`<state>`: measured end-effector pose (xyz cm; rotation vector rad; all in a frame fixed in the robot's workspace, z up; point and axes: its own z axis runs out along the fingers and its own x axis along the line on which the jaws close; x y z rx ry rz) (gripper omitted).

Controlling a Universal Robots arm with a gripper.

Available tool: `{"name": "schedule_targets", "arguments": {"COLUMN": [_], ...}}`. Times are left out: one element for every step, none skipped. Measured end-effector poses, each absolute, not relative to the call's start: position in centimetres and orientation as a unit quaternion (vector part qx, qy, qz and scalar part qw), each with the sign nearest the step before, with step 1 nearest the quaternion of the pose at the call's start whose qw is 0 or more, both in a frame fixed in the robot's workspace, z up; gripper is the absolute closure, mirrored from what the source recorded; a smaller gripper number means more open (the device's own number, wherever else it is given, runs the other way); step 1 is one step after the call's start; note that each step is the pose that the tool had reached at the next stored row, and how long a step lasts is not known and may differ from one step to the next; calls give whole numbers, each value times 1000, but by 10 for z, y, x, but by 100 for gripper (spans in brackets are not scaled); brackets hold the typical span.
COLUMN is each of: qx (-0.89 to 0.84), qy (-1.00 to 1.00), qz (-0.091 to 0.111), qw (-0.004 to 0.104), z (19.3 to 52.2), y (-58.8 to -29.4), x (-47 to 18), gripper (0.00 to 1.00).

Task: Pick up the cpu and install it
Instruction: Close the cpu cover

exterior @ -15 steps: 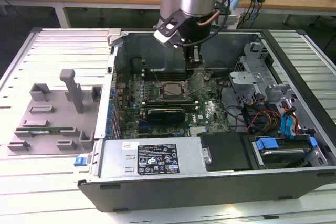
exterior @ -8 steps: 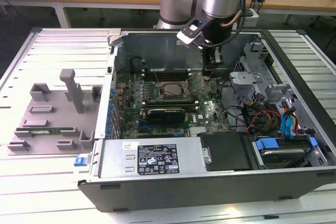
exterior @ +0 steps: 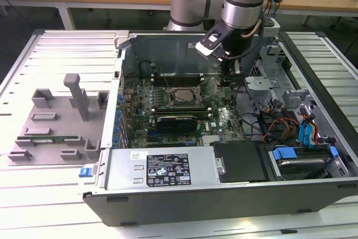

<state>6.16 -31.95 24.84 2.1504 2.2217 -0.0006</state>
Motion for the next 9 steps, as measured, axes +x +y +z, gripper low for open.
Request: {"name": "schedule_targets", "arguments": {"qx": [695, 695, 695, 695, 695, 695, 695, 695, 695], "qy": [718, 718, 718, 718, 718, 718, 718, 718, 718], "qz": [0, 0, 0, 0, 0, 0, 0, 1, 1], "qw": [25, 25, 25, 25, 25, 25, 25, 26, 26], "z": [247, 247, 246, 246, 246, 246, 246, 246, 246], "y": [-320, -320, -319, -319, -319, -319, -319, -319, -318], "x": [62, 62, 62, 62, 61, 60, 57, 56, 54], "gripper": [89, 89, 89, 89, 89, 89, 89, 89, 89]}}
